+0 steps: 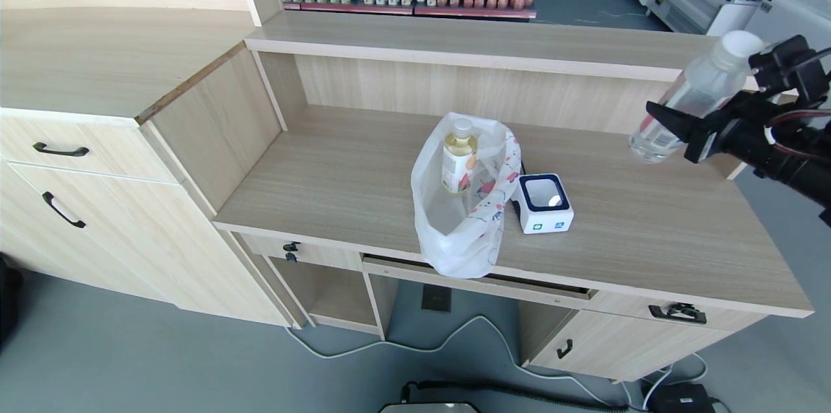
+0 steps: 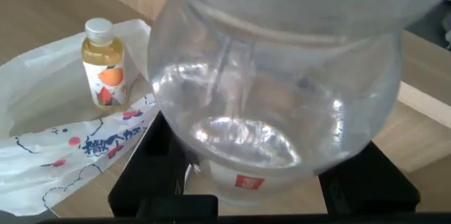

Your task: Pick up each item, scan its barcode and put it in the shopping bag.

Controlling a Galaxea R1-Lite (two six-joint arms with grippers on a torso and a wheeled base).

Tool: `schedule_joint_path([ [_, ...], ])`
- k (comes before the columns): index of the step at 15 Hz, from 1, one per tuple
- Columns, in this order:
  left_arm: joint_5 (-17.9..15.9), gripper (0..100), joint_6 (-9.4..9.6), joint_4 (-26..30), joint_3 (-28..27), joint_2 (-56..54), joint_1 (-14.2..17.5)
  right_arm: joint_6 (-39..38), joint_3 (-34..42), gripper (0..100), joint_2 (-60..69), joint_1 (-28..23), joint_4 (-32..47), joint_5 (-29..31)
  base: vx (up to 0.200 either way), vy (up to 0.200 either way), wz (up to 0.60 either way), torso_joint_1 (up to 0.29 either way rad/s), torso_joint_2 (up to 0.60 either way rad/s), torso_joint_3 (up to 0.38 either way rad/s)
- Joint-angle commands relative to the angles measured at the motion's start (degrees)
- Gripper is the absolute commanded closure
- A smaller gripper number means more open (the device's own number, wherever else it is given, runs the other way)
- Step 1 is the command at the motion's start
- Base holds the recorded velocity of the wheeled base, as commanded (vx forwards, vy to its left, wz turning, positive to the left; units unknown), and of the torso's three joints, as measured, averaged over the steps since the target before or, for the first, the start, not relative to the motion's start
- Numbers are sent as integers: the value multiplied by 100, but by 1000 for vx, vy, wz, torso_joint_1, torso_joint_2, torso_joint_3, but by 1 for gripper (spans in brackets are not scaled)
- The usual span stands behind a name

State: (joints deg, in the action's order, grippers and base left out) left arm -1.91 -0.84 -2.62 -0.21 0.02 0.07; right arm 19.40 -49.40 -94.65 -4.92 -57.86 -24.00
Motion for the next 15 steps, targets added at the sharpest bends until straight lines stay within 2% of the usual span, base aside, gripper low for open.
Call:
schedule_joint_path([
  [1, 7, 0, -4, -2, 3, -2, 1, -164, 774, 100, 1660, -764, 855, 265, 0, 0, 0, 0, 0, 0],
  [3, -2, 0, -4, -2, 3, -2, 1, -94, 826, 100, 1669, -914, 855, 528, 0, 0, 0, 0, 0, 0],
  [4, -2, 0, -4, -2, 3, -2, 1, -50, 800, 100, 1599, -923, 855, 915, 0, 0, 0, 0, 0, 0],
  [6, -2, 0, 5, -2, 3, -2, 1, -50, 774, 100, 1546, -879, 890, 1012, 0, 0, 0, 0, 0, 0],
  [7, 7, 0, -4, -2, -6, -2, 1, -6, 747, 100, 1528, -826, 934, 1056, 0, 0, 600, 2, -2, 2],
  [10, -2, 0, -4, -2, -6, -2, 1, 223, 659, 100, 1309, -290, 960, 1284, 0, 0, 600, 2, 4, 4],
  [12, -2, 0, -4, -2, 3, -2, 1, 108, 607, 100, 966, 264, 952, 1715, 0, 0, 600, 5, 0, 2],
  [14, -2, 0, -4, -2, 3, -2, 1, -94, 580, 100, 641, 616, 952, 1732, 0, 0, 0, 0, 0, 0],
  [15, -2, 0, -4, -2, 3, -2, 1, -261, 510, 100, 271, 950, 908, 1724, 0, 0, 0, 0, 0, 0],
])
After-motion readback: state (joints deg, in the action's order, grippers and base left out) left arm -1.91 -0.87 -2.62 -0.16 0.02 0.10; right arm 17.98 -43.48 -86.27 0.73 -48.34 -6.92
